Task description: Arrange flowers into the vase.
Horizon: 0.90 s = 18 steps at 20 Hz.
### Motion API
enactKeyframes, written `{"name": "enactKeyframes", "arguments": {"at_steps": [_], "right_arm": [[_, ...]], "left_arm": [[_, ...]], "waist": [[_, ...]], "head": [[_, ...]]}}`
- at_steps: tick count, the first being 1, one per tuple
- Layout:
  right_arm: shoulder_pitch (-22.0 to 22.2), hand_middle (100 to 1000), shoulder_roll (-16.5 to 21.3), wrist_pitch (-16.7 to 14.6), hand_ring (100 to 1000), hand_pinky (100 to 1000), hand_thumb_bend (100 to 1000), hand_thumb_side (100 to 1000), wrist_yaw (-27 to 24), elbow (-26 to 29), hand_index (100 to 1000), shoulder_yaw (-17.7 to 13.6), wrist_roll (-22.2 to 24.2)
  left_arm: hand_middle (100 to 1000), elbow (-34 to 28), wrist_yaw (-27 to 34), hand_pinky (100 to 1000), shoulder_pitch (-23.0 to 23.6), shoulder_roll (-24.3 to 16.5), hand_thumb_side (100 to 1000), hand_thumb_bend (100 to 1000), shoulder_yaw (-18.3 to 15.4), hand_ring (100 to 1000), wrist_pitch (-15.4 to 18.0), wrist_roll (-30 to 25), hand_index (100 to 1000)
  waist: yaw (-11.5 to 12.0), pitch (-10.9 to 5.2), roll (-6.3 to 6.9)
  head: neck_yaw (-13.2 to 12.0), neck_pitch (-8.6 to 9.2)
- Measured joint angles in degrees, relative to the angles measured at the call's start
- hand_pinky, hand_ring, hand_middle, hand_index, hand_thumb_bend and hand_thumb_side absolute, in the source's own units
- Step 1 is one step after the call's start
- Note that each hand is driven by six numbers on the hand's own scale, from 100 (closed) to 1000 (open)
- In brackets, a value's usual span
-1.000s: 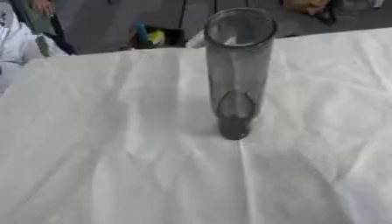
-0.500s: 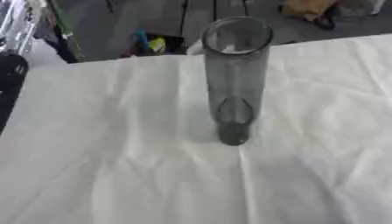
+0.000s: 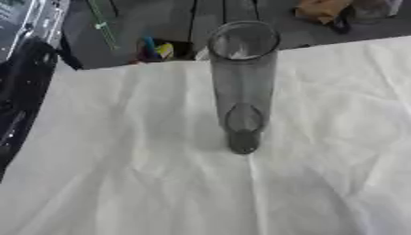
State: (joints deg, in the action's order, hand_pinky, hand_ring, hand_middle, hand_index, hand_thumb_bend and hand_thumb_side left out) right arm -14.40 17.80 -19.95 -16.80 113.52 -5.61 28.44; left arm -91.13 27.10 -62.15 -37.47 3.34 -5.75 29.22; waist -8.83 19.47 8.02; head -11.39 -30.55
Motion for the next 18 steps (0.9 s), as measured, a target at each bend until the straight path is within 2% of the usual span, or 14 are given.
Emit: {"name": "enactKeyframes", "arguments": {"at_steps": [18], "right_arm": [[-0.7,516,0.2,1.1,701,839,100,1000,-1.0,0.0,819,0.8,1.0]], "left_arm": [[100,-1.3,6.9,100,-6.0,6.1,685,123,0.8,100,-0.9,4.7,107]], "waist": [[-2.1,-0.46,0.75]], "head": [[-1.6,0.35]]}}
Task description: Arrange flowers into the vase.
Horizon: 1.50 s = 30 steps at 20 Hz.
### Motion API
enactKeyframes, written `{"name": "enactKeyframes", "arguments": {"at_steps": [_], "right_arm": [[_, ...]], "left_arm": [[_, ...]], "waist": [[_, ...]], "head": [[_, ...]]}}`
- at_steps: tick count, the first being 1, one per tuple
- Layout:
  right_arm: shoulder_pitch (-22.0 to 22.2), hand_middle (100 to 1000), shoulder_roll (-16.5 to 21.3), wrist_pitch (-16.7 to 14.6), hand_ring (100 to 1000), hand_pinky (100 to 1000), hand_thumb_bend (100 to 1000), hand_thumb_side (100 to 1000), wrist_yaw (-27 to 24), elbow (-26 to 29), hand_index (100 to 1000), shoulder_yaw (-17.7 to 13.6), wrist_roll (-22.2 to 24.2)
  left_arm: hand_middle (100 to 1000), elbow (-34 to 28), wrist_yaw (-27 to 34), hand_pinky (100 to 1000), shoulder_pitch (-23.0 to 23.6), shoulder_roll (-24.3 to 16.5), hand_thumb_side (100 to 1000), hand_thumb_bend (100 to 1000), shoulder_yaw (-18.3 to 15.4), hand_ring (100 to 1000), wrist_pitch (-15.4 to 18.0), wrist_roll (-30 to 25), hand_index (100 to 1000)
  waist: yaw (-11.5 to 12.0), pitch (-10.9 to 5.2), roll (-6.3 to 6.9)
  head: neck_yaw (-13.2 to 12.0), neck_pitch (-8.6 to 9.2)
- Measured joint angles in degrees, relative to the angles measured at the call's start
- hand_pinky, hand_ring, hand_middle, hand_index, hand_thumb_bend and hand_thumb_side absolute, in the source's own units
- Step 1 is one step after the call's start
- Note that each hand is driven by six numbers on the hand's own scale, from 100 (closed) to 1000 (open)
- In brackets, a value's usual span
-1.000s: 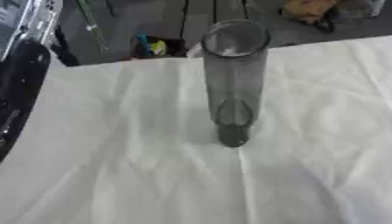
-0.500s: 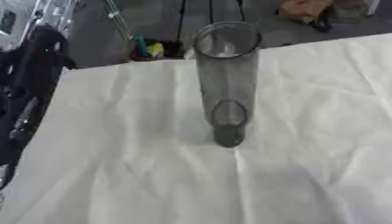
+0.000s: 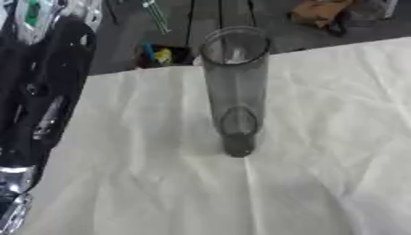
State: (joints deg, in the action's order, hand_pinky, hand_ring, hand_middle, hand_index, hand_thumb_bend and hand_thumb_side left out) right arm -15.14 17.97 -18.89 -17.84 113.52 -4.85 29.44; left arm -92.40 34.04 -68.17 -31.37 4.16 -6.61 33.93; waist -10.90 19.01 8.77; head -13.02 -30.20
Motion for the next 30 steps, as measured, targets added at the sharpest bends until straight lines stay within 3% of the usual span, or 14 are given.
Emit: {"name": "enactKeyframes", "arguments": {"at_steps": [8,30], "right_arm": [[-0.1,516,0.0,0.5,701,840,100,1000,-0.2,0.0,819,0.4,0.5],[-1.4,514,0.0,2.0,699,842,100,1000,-1.0,0.0,818,1.0,0.8]], "left_arm": [[100,-1.5,0.7,100,-1.2,1.0,664,139,0.4,100,0.3,0.5,108],[100,-5.9,1.7,100,-1.6,3.2,663,125,2.8,100,0.7,-0.8,108]], "waist": [[-1.0,-0.46,0.95],[-2.5,-0.63,1.74]], "head": [[-0.7,0.00],[-1.7,0.37]]}}
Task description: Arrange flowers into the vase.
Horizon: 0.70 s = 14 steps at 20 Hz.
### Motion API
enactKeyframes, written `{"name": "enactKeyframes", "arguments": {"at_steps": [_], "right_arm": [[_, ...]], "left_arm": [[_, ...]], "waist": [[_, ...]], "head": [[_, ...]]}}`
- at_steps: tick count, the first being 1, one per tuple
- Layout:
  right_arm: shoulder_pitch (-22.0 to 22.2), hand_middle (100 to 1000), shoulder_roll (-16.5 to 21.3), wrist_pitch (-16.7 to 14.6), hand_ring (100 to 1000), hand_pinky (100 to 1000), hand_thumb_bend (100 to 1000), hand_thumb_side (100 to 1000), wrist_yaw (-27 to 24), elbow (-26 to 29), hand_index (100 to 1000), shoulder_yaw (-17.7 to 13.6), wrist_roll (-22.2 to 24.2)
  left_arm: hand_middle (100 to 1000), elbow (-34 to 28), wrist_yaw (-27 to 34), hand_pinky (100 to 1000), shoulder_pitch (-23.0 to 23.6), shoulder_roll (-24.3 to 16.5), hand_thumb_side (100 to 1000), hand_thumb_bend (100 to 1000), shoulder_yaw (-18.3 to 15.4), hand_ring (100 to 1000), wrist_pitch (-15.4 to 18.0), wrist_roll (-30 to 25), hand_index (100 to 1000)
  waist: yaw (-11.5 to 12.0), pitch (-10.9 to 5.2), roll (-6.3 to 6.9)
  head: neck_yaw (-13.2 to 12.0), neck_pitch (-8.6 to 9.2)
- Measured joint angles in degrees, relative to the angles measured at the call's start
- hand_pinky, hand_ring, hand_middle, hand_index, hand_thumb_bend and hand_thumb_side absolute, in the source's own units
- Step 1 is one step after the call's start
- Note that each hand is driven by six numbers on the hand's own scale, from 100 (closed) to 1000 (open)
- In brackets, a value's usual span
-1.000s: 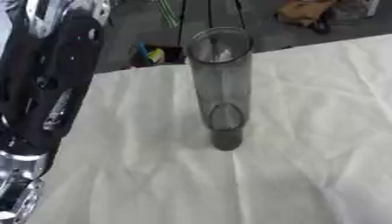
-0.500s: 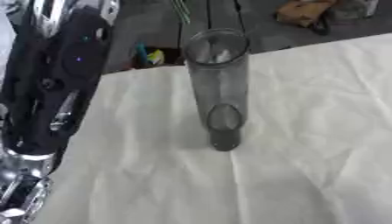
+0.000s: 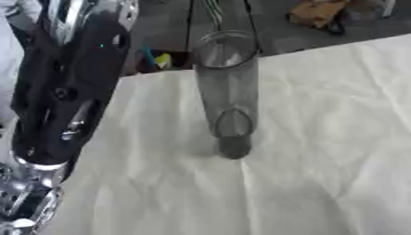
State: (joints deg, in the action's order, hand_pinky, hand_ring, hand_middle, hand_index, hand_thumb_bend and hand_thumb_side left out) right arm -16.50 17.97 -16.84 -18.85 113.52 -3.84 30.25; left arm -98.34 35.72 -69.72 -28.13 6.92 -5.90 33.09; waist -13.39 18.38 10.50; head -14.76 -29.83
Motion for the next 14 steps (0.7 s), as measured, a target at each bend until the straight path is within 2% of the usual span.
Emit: {"name": "enactKeyframes", "arguments": {"at_steps": [14], "right_arm": [[-0.4,512,0.0,0.2,699,845,100,1000,0.0,0.0,818,0.0,0.1]], "left_arm": [[100,1.2,-3.3,100,2.4,0.5,669,110,0.8,100,2.5,-4.2,108]], "waist": [[-0.1,0.07,0.29]], "head": [[0.2,0.69]]}}
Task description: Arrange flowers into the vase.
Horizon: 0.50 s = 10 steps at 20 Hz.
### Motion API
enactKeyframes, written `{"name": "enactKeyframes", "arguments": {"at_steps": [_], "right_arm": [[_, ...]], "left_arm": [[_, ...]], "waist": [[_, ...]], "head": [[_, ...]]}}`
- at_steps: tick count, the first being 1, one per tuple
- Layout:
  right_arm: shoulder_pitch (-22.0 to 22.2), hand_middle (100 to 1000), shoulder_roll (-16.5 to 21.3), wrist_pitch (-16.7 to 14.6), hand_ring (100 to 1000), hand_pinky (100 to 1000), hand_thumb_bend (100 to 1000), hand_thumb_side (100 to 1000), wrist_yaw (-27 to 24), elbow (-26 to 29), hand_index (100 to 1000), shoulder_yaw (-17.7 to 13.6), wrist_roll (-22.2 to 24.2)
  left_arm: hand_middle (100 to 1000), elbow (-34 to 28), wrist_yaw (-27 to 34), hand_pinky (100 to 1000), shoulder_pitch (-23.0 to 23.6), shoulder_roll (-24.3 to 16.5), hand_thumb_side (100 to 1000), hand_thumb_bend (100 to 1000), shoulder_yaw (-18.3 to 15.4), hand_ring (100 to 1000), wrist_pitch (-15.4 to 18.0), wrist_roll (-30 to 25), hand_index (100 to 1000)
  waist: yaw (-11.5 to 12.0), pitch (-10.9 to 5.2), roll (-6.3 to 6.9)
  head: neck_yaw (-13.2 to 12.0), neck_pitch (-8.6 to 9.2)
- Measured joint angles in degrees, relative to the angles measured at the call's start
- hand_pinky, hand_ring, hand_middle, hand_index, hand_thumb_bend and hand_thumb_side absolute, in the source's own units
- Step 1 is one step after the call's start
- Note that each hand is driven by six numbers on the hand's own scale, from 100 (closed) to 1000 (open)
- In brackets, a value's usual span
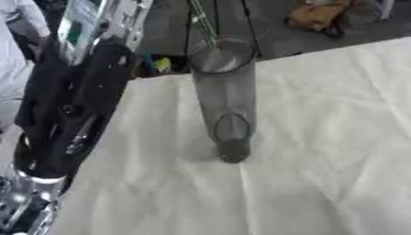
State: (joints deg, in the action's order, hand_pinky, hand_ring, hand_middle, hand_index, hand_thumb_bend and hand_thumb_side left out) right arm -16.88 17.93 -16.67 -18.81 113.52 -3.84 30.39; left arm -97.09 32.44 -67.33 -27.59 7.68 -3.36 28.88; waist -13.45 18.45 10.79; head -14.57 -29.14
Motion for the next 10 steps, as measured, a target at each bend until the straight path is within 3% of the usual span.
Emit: {"name": "enactKeyframes", "arguments": {"at_steps": [10], "right_arm": [[-0.3,511,-0.1,0.3,699,847,100,1000,0.0,0.0,818,0.0,0.1]], "left_arm": [[100,0.5,0.0,100,0.7,0.5,678,102,0.2,100,1.2,-1.1,108]], "waist": [[-0.3,0.12,0.00]], "head": [[0.0,0.03]]}}
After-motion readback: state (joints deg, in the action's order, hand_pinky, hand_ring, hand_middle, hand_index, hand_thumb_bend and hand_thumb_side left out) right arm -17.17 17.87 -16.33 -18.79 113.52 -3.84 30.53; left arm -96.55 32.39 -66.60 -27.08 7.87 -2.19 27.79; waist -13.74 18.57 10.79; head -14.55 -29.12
